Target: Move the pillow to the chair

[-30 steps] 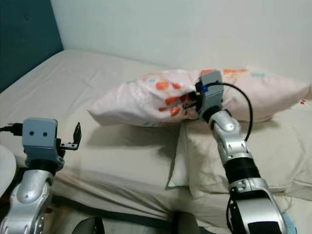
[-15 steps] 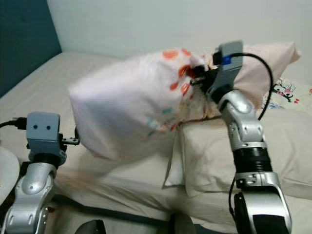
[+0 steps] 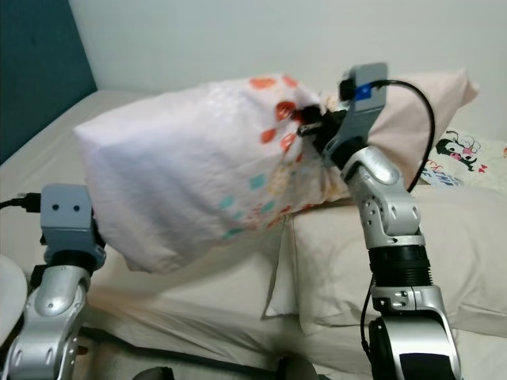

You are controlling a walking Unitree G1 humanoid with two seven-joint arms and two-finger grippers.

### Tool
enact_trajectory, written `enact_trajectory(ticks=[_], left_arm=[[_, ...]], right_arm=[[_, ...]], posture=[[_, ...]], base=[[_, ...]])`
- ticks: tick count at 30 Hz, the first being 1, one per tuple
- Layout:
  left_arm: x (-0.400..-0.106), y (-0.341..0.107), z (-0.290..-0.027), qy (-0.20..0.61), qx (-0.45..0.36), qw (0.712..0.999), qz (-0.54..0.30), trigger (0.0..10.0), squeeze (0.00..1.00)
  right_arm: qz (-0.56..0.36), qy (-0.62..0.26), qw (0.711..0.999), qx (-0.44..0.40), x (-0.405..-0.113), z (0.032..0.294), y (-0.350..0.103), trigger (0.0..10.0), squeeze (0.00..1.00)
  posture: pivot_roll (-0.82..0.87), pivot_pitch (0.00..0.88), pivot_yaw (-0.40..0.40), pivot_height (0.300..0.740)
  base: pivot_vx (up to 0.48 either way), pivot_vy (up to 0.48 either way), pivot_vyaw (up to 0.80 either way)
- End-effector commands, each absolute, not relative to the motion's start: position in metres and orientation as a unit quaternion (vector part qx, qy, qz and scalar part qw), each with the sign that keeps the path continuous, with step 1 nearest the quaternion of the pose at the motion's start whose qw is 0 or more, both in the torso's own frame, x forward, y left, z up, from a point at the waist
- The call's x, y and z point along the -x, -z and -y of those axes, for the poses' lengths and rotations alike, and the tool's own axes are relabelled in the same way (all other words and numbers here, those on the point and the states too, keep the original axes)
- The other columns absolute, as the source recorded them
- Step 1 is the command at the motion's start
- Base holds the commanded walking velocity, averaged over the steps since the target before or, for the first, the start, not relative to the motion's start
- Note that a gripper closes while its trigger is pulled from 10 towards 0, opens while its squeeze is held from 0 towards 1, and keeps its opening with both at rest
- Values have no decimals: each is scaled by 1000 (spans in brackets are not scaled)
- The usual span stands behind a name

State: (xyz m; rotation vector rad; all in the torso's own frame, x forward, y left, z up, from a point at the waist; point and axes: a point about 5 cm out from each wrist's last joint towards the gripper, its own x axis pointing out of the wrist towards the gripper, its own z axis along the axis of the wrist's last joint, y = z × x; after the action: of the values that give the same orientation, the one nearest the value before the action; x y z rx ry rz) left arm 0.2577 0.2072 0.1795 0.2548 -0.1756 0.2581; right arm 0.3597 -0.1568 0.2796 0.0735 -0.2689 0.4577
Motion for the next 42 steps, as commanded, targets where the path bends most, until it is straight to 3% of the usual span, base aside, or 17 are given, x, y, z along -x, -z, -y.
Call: enact_trajectory(ticks=[1, 16, 25, 30, 36, 42], left_arm=[[-257, -178, -207, -130, -128, 980, 84, 10000, 0], [-258, -175, -206, -127, -139, 979, 76, 10000, 0], [-248, -169, -194, -116, -127, 983, 68, 10000, 0], [-237, -159, -178, -140, -10, 989, 42, 10000, 0], [-224, -161, -167, -129, 42, 990, 40, 10000, 0], [-221, -166, -148, -83, 58, 993, 53, 10000, 0]], right_arm=[[182, -236, 954, -38, -351, 154, -302, 0, 0], [136, -251, 958, -36, -346, 142, -276, 0, 0], [50, -286, 956, -45, -328, 119, -218, 0, 0], [10, -308, 951, -33, -314, 105, -187, 0, 0], [-54, -323, 944, -47, -296, 94, -155, 0, 0], [-47, -326, 943, -42, -298, 89, -157, 0, 0]], posture=[[58, 0, -116, 660], [54, 0, -111, 705], [56, 0, -107, 735], [66, 0, -103, 740], [81, 0, -106, 740], [87, 0, -113, 740]], base=[[-352, 0, 0], [-72, 0, 0], [0, 0, 0], [0, 0, 0], [0, 0, 144], [0, 0, 474]])
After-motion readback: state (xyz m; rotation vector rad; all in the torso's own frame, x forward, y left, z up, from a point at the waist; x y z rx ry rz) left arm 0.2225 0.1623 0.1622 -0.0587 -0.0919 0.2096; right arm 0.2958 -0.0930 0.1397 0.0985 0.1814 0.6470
